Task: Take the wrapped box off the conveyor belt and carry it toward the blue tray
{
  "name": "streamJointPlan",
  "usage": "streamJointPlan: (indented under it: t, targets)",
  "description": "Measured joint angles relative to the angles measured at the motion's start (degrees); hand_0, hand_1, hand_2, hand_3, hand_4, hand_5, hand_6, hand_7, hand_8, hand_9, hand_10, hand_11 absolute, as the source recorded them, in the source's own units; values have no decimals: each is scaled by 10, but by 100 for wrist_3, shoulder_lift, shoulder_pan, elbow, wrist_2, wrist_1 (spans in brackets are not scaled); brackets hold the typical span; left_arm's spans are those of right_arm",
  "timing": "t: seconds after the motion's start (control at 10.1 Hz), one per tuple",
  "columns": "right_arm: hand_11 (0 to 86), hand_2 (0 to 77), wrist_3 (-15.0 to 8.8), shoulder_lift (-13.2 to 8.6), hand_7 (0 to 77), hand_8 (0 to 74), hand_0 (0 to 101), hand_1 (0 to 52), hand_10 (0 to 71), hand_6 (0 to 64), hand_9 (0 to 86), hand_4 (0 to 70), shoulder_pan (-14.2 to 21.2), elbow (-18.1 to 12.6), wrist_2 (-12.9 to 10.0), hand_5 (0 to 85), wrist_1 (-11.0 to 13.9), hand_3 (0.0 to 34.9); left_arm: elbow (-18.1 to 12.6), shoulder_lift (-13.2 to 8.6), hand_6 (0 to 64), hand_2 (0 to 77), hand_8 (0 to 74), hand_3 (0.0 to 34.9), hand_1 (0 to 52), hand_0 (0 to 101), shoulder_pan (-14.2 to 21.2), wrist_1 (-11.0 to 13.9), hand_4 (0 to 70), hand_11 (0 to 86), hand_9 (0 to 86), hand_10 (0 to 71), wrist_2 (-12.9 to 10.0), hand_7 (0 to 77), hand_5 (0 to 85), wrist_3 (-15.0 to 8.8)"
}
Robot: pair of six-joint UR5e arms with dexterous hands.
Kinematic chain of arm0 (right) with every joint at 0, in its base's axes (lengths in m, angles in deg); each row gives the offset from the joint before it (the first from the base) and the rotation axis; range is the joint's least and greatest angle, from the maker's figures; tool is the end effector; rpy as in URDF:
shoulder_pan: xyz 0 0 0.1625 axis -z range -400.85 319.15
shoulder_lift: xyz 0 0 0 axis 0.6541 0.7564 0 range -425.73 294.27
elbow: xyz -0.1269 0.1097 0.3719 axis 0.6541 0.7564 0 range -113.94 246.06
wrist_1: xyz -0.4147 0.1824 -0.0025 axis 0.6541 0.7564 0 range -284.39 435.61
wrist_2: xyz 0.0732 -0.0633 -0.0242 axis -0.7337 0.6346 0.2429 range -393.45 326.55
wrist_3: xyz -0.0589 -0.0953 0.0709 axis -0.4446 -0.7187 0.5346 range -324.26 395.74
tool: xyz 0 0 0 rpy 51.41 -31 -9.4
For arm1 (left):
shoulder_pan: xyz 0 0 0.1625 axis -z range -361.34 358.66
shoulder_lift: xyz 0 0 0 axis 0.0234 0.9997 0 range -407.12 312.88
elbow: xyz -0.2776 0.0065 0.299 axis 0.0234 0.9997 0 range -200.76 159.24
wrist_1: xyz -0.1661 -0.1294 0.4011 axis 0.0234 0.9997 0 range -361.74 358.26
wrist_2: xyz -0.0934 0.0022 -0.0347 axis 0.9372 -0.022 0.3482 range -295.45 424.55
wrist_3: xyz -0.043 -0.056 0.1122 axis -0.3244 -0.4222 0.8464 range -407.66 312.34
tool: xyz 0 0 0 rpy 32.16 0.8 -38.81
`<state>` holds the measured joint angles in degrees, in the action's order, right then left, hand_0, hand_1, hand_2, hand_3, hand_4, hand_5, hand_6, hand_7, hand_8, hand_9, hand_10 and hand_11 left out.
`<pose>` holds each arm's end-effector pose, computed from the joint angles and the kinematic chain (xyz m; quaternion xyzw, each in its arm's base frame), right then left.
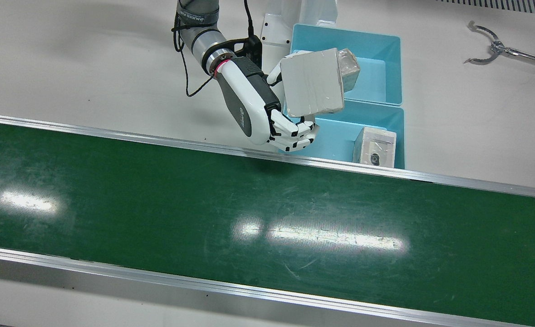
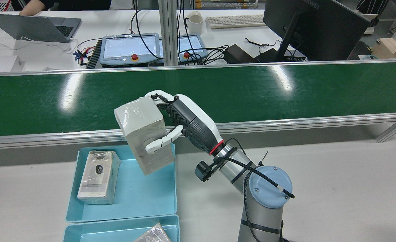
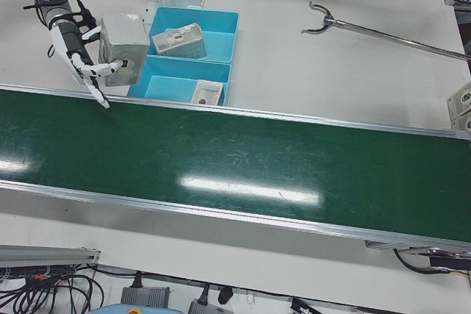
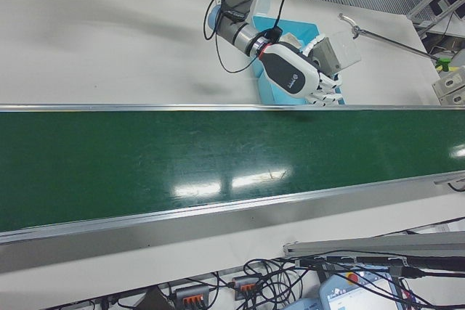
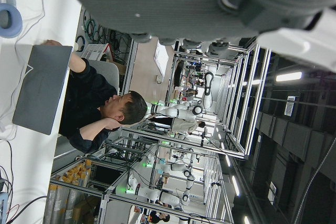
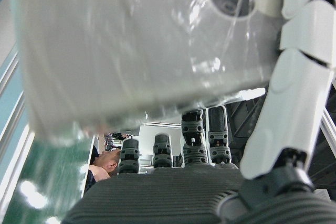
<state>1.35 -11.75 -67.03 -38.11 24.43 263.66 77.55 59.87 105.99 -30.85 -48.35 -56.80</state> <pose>-0.5091 -0.4773 0.1584 -0.1145 -0.8781 0.4463 0.1291 -0.2644 -0.5732 0.4753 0.0968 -0.6783 0.7277 0.0319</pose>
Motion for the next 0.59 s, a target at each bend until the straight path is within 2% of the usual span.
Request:
streamJointPlan:
  t: [0.1,0.2,0.3,0.39,0.49,0.59]
  targets:
    - [213,305,1,0,420,11,464,22,0,311,207,22,3,8,6,464,-17,74,0,0,0,5,5,0,0,0,0,0,0,5,5,5,0,5,5,0]
    - [16,98,2,-1,240,0,467,202,0,98,16,11,5,9,10,131,-25,193,0,0,0,5,5,0,0,0,0,0,0,5,5,5,0,5,5,0]
    - [16,49,5,-1,240,0,467,65,0,98,16,11,6,10,12,131,-28,193,0,0,0,5,5,0,0,0,0,0,0,5,0,0,0,5,5,0]
    - [16,22,8,-1,44,0,466,109,0,65,16,11,7,11,13,158,-30,253,0,0,0,5,5,0,0,0,0,0,0,5,0,5,0,5,5,0]
    - [16,16,9,1,0,0,466,93,0,65,16,11,7,11,13,158,-31,272,0,0,0,5,5,0,0,0,0,0,0,5,0,5,0,5,5,0]
    - [16,16,11,3,0,0,466,93,0,65,16,11,3,0,15,158,-30,272,0,0,0,5,5,0,0,0,0,0,0,5,0,5,0,5,11,0]
